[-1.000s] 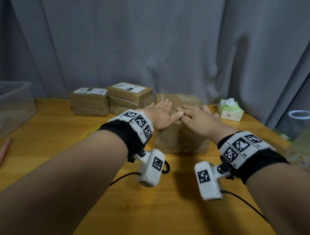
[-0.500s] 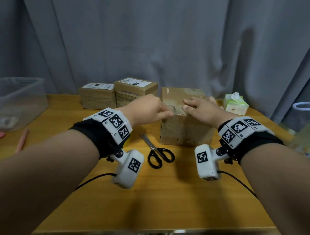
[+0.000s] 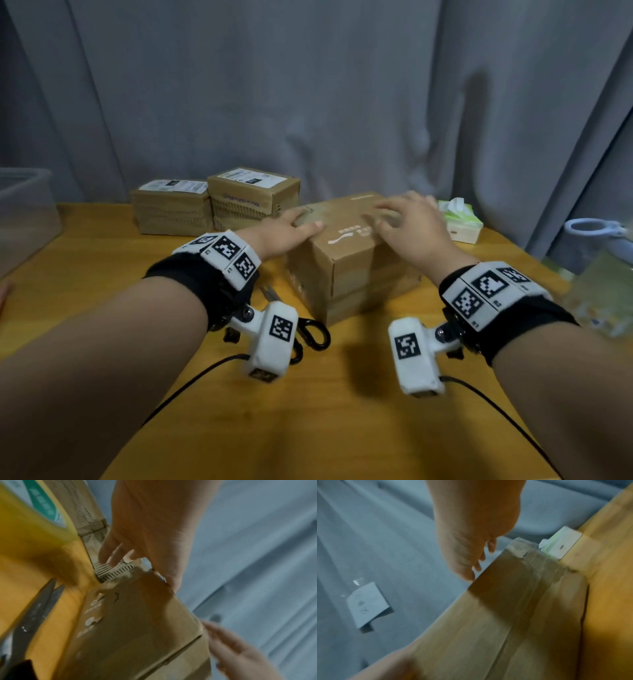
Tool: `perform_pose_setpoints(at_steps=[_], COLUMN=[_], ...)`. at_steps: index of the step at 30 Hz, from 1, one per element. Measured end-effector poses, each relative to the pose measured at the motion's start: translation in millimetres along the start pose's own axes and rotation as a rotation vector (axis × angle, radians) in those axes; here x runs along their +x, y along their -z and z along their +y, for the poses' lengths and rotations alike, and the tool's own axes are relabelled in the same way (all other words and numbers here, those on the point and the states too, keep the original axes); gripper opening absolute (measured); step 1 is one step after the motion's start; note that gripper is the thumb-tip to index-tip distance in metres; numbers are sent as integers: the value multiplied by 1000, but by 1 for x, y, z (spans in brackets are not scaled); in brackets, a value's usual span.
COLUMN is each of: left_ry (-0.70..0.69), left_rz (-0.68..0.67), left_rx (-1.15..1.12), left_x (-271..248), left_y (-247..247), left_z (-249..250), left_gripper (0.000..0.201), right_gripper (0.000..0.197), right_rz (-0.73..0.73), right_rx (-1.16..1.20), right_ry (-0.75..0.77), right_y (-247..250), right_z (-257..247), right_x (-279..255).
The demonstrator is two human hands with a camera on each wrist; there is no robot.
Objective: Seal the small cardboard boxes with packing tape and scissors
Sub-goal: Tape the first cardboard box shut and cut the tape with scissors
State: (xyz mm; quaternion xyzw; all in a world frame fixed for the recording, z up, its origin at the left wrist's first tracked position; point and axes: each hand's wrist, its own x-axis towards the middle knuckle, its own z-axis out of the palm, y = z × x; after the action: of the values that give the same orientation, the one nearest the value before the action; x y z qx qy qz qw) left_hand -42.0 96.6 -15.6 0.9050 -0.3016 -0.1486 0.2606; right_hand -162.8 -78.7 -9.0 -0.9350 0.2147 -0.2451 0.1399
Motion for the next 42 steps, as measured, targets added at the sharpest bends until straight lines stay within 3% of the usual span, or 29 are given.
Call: perform_pose_setpoints(at_steps=[2,4,9,11,14,17,21,22,27,29,37,40,42], left_ry=[56,90,117,85,-48,-117,-28,-12,-48,-91,-271,-303,-328], left_rz=[-41,-10,102,174,258,282,326,358,344,307,276,272,272], left_rx=[-318,-463,-624,-718,-905,-1041,-1025,-986,-813,-763,-416,-370,-371], left_x=[-2,-5,-3,-2,-3,-10,-16,-17,-20,-23,-31,-28,-23], left_y=[0,-3,-8,-4,4,6,4,3,9,14,19,19,18], left_z=[-3,-2,4,4,2,0,1,1,-3,-3,-3,-5,-5], left_gripper=[77,78,38,39,62,46,45,40,27,27,34,36,37], right_gripper=[58,73,47,53,61,64,123,124,57,42,43,31,34], right_rz=[-66,-191,-102,-71,-40,-93,-145,-122,-93,-58,-126,-107,-100], right_rx=[-74,97,461,618,800,882,923,941,922,867,607,317,217], right_ry=[-215,-329,-360,-373,-385,-421,-555,-588,-579,-518,-346,-274,-234], right_y=[2,2,3,4,7,8,3,1,5,12,35,39,43], right_z=[18,29,30,31,33,26,22,23,15,11,7,10,12], right_x=[10,15,16,15,10,-2,-12,-12,-9,-3,-1,4,8])
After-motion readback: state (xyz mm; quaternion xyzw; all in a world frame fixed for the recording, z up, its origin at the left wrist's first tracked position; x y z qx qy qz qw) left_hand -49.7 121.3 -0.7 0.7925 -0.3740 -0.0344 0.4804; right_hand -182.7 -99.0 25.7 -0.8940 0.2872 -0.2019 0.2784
